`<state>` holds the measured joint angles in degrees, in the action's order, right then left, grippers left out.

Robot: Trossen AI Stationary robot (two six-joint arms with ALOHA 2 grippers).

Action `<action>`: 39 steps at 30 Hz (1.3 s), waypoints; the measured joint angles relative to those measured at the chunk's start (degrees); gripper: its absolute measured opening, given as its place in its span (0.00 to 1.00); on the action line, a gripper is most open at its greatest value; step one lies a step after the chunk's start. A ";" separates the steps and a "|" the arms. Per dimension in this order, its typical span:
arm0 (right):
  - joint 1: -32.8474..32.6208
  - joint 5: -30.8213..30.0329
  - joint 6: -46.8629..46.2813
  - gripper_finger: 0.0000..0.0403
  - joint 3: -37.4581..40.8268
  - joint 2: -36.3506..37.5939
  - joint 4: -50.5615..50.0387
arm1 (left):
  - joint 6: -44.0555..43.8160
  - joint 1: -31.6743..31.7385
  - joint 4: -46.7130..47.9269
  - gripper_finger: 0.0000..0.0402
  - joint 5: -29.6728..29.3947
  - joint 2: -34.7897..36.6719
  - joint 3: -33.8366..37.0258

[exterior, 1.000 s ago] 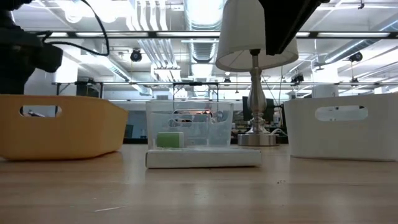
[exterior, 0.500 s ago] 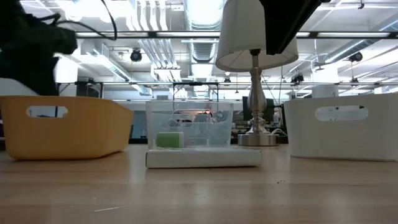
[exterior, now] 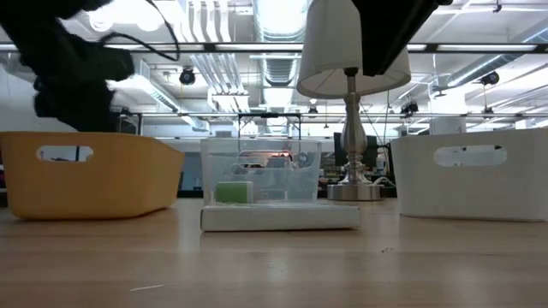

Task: Pick and place items into bin
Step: Put the violet charger cable into the yellow bin, then put the bottom card reader box into the white bin

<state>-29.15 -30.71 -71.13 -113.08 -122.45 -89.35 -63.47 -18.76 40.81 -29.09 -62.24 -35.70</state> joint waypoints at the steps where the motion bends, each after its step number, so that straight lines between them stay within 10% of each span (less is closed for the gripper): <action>1: 0.12 -0.15 0.01 0.16 0.00 0.00 0.05 | 1.93 1.25 -1.68 0.00 0.51 -1.33 -0.01; 11: -0.03 -0.27 -0.98 0.16 0.02 0.15 0.08 | 15.65 6.96 -5.85 0.00 16.41 -13.14 -3.46; 25: -0.08 -0.71 -0.69 0.16 0.07 0.15 -0.15 | 20.44 5.23 -8.45 0.00 31.37 -4.86 -8.72; 39: -7.54 8.10 10.89 0.16 0.22 2.27 1.69 | 23.83 2.40 -21.26 0.01 24.04 5.78 -8.63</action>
<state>-36.70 -22.62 -60.23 -112.86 -120.18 -87.66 -39.63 -16.36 19.55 -5.05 -56.45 -44.34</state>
